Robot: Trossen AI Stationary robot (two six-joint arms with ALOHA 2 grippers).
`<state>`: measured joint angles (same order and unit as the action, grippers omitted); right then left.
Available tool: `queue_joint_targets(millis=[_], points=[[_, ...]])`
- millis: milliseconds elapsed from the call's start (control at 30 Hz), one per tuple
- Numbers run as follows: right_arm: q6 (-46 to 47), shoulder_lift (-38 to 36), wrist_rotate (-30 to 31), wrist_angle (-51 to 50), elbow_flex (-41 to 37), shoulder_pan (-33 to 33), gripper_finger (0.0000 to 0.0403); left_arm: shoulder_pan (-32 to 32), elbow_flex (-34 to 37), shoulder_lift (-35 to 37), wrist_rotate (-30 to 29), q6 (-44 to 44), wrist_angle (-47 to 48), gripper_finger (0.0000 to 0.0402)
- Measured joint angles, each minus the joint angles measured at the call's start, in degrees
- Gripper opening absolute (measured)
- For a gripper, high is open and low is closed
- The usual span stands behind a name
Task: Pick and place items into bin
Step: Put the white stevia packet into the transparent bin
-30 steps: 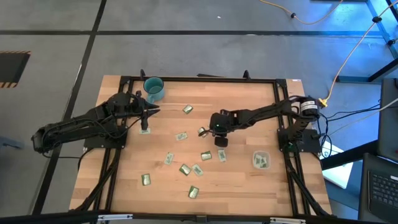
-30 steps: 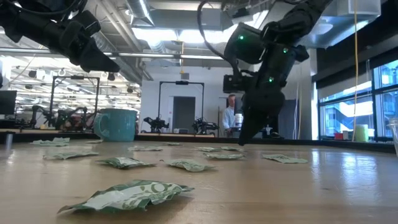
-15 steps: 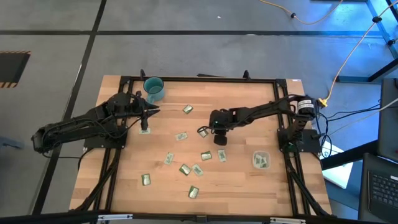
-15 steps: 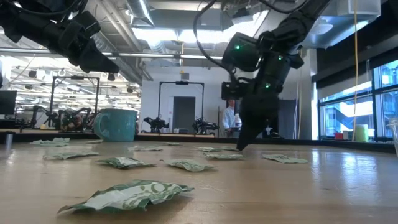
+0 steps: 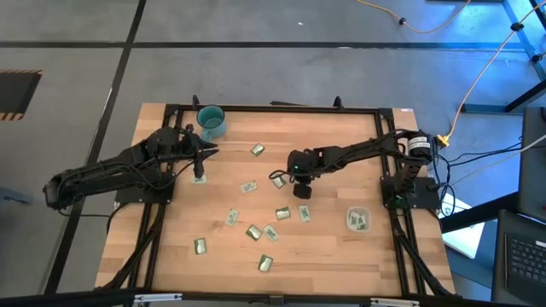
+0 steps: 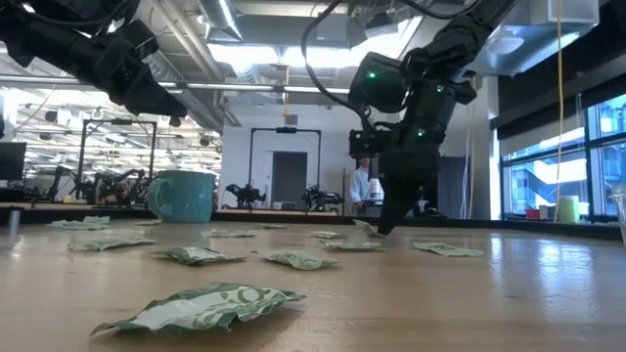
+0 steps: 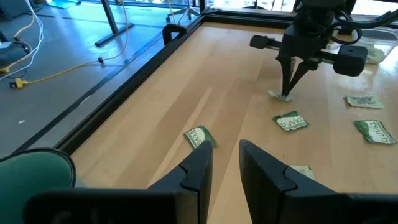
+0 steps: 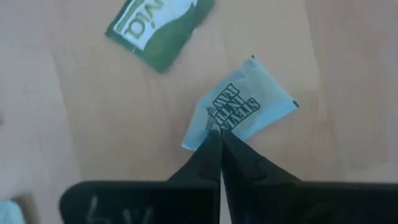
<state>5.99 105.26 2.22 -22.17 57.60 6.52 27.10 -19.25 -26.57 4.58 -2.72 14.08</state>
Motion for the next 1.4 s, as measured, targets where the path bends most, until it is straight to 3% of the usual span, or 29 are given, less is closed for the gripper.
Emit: queue_joint_targets(millis=[167, 333, 600, 833, 1033, 1400], points=[[3.62, -4.80, -0.37, -11.05, 3.97, -2.10, 0.0006, 0.02, 0.00, 0.00, -0.02, 0.00, -0.03, 0.0074], [14.69, -11.44, -0.40, -24.47, 6.86, -8.49, 0.0005, 0.02, 0.00, -0.04, -0.02, 0.00, -0.06, 0.0074], [46.23, -23.89, -0.96, -37.25, 7.80, -25.96, 0.0002, 0.01, 0.00, -0.04, 0.04, 0.00, -0.10, 0.0074], [71.08, -25.01, -0.90, -48.53, 7.16, -39.46, 0.0002, 0.01, 0.00, -0.04, 0.09, 0.00, -0.12, 0.0074], [81.32, -24.88, -0.88, -48.44, 1.01, -43.65, 0.0002, 0.02, 0.00, -0.04, 0.11, 0.00, -0.12, 0.0074], [80.91, -24.94, -0.92, -35.34, -8.79, -43.58, 0.0002, 0.00, 0.00, -0.04, 0.17, 0.01, -0.10, 0.0074]])
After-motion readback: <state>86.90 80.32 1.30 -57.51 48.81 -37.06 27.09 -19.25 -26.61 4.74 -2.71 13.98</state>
